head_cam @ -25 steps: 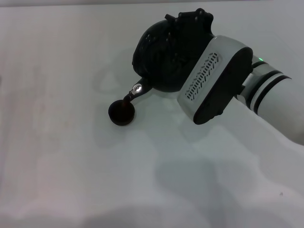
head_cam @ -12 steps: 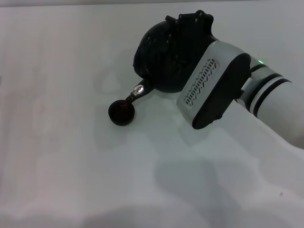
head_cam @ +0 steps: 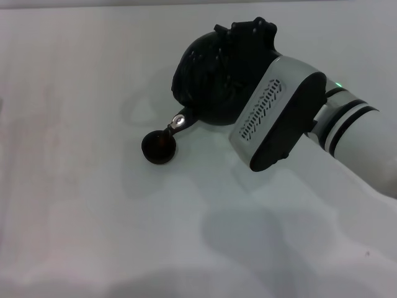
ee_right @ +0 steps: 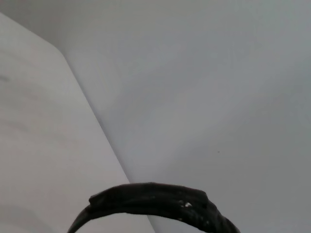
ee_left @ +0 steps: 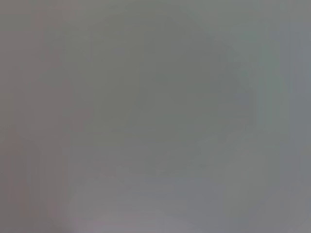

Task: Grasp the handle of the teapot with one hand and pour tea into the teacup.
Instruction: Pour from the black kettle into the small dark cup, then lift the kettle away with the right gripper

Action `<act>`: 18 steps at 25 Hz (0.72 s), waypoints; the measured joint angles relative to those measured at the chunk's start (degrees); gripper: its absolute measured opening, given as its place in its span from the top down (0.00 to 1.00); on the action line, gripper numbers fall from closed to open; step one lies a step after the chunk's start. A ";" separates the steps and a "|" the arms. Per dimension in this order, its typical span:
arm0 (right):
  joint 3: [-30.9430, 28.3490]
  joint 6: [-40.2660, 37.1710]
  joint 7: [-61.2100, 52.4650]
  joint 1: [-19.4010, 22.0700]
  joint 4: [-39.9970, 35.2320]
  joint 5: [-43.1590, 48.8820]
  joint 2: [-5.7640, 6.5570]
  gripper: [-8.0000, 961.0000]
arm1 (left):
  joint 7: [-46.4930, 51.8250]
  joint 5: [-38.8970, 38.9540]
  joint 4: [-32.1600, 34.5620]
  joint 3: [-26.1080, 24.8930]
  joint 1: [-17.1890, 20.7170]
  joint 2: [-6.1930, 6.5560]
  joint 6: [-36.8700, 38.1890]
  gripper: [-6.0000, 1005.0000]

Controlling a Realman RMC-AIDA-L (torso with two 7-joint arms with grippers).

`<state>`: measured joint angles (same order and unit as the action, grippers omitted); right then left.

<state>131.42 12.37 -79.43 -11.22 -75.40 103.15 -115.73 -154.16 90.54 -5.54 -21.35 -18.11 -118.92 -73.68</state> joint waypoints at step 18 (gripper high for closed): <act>-1.60 -2.46 -0.25 1.46 -3.59 -11.63 0.29 0.84 | -0.01 -0.11 0.00 -0.01 -0.71 0.09 0.10 0.14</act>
<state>129.82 9.91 -79.68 -9.76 -79.00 91.52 -115.44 -154.17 90.43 -5.54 -21.36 -18.82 -118.82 -73.58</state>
